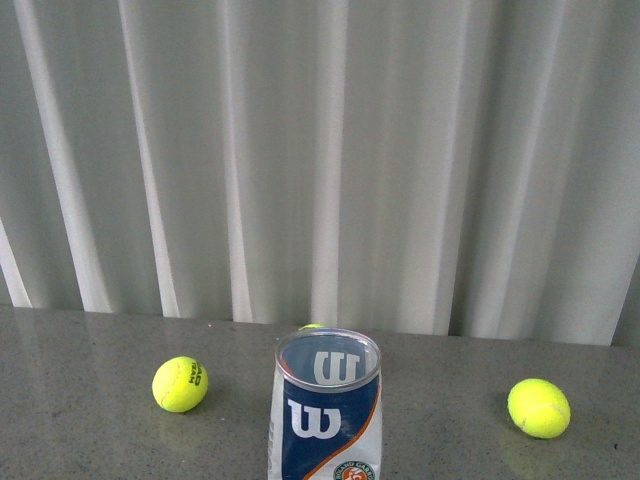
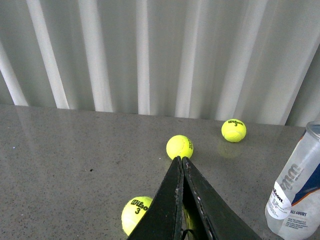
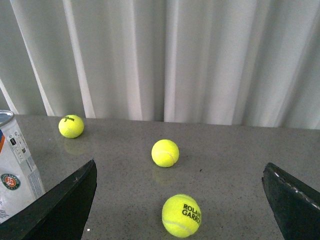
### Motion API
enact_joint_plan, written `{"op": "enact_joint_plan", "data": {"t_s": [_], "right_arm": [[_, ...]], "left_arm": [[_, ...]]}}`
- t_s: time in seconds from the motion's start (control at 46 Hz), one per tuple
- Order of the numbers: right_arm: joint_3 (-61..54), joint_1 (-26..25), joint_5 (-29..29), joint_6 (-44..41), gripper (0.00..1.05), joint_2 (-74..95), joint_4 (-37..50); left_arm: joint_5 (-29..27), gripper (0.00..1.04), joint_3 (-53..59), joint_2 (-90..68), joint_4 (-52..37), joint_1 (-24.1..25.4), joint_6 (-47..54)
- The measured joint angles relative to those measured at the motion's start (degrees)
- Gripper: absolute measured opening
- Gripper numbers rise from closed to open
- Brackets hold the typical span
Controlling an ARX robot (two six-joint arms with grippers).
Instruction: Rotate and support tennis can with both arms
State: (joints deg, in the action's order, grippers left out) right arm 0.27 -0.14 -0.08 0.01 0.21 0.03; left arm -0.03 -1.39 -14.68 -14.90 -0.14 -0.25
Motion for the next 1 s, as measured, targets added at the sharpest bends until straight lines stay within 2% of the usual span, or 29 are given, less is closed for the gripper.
{"op": "enact_joint_plan", "data": {"t_s": [0.347,0.499,0.673,0.695,0.738,0.869,0.999], "right_arm": [[0.0,0.0,0.0,0.0,0.98,0.0,0.0],[0.0,0.0,0.0,0.0,0.98,0.0,0.0],[0.0,0.0,0.0,0.0,0.98,0.0,0.0],[0.0,0.0,0.0,0.0,0.98,0.0,0.0],[0.0,0.0,0.0,0.0,0.98,0.0,0.0],[0.0,0.0,0.0,0.0,0.98,0.0,0.0],[0.0,0.0,0.0,0.0,0.98,0.0,0.0]], "left_arm": [[0.0,0.04,0.0,4.6,4.6,0.0,0.0],[0.0,0.04,0.0,12.9,14.4,0.0,0.0],[0.0,0.04,0.0,14.4,14.8,0.0,0.0],[0.0,0.05,0.0,14.4,14.9,0.0,0.0],[0.0,0.16,0.0,14.4,14.9,0.0,0.0],[0.0,0.37,0.0,14.4,14.9,0.0,0.0],[0.0,0.66,0.0,14.4,14.9,0.0,0.0]]}}
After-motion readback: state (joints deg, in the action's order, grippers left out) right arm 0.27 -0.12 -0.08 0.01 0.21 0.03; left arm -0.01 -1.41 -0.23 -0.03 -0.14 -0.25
